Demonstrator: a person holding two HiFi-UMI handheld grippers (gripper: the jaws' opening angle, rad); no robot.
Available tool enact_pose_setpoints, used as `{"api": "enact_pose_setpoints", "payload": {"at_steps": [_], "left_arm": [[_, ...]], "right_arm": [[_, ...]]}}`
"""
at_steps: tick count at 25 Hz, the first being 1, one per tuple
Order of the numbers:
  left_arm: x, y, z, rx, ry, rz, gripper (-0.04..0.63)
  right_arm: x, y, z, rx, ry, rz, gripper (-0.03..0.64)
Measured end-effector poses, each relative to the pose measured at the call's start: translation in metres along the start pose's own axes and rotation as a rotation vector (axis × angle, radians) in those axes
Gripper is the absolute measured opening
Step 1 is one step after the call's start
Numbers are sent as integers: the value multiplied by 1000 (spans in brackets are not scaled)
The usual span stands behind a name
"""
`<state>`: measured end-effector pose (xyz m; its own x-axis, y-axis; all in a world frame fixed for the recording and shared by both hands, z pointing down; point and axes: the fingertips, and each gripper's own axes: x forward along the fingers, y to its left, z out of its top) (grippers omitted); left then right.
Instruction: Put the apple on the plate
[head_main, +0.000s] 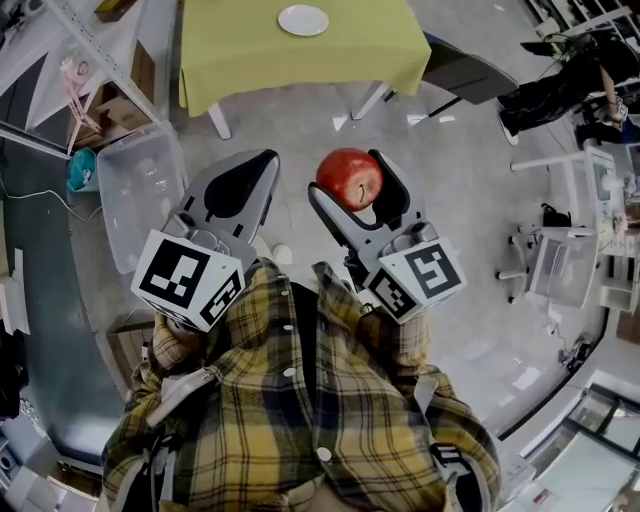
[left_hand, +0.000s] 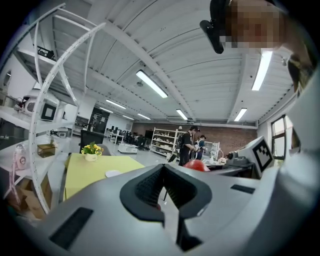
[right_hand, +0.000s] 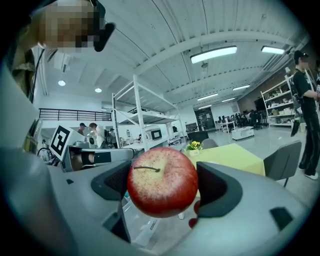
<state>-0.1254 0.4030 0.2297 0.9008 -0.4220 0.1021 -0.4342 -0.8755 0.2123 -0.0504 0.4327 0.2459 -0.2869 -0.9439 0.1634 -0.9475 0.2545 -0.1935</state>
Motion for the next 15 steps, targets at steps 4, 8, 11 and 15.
{"api": "enact_pose_setpoints", "payload": {"at_steps": [4, 8, 11, 15], "left_arm": [[4, -1, -6, 3, 13, 25, 8], [7, 10, -9, -8, 27, 48, 8], [17, 27, -11, -19, 34, 54, 8], [40, 48, -11, -25, 36, 35, 8]], "right_arm": [[2, -8, -6, 9, 9, 24, 385], [14, -15, -10, 23, 25, 43, 385], [28, -23, -11, 25, 34, 41, 385], [50, -38, -13, 27, 44, 23, 385]]}}
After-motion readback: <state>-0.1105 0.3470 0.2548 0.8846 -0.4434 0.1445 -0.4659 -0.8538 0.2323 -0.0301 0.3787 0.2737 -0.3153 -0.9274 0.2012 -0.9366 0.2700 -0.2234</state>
